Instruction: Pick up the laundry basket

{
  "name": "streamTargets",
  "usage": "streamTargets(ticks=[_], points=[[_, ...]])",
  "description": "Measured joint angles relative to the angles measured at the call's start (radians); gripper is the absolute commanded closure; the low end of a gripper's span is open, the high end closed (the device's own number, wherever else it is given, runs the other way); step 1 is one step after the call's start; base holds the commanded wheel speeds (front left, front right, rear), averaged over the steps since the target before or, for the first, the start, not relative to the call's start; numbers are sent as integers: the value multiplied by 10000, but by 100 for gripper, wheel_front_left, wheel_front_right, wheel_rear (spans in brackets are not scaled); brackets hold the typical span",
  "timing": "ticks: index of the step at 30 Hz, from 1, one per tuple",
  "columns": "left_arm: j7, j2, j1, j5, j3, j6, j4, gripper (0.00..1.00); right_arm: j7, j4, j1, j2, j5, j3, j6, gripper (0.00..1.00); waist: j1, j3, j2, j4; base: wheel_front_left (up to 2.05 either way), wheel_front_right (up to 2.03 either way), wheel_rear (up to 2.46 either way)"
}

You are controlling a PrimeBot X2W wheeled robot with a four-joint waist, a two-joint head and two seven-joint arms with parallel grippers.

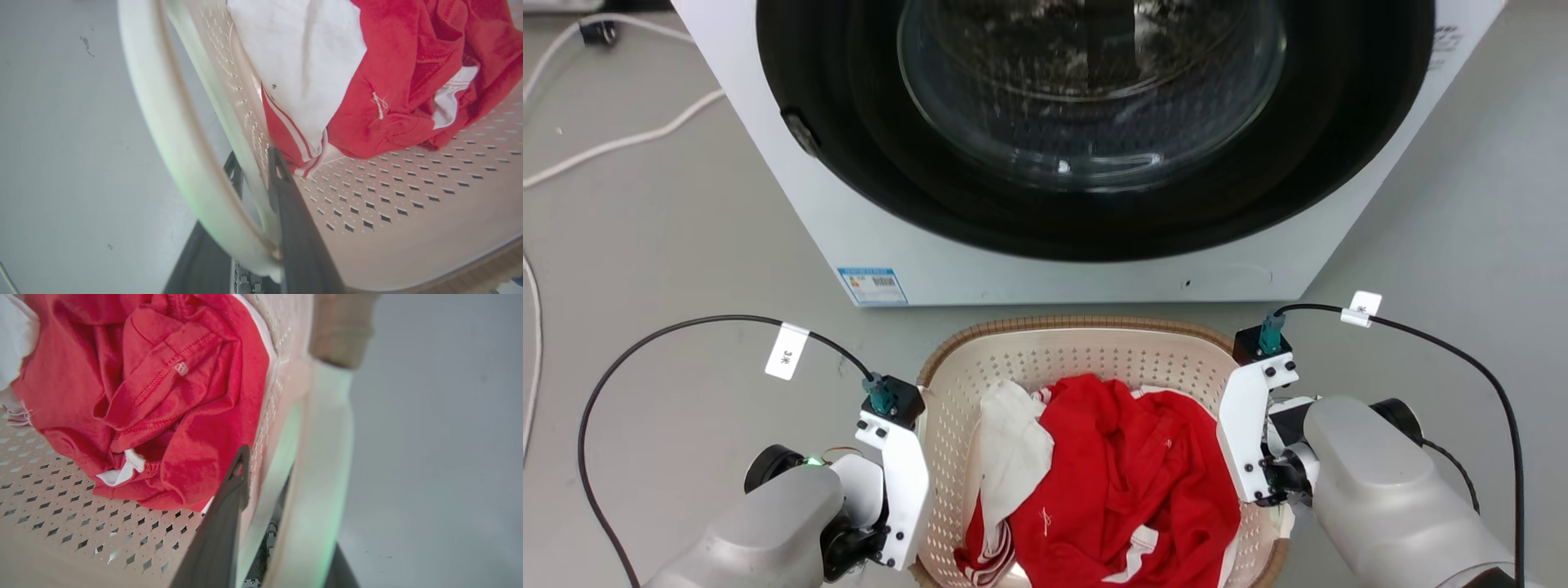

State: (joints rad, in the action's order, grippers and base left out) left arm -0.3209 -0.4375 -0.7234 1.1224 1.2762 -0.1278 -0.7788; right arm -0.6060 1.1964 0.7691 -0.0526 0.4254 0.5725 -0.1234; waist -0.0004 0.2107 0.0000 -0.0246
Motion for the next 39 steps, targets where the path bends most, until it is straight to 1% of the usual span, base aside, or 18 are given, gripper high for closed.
streamTargets(ticks=[6, 17, 24, 39], points=[[-631, -188, 134, 69, 10, 15, 397, 100, -326, -19, -105, -48, 453, 303, 0, 100, 0, -787, 0, -25, 0, 0, 0], [-1503, -242, 779, 88, 4, 33, 740, 100, -504, -25, -530, -146, 1147, 761, 0, 100, 1, -2046, 0, 2, 0, 0, 0], [-1944, -265, 831, 261, 6, 35, 932, 100, -646, -38, -510, -242, 1436, 1026, -2, 100, 2, -2180, 0, 65, 0, 0, 0], [-2380, -257, 826, 546, 12, 35, 1039, 100, -895, 58, -508, -286, 1925, 1453, -2, 100, 3, -2191, 0, 44, 0, 0, 0]])
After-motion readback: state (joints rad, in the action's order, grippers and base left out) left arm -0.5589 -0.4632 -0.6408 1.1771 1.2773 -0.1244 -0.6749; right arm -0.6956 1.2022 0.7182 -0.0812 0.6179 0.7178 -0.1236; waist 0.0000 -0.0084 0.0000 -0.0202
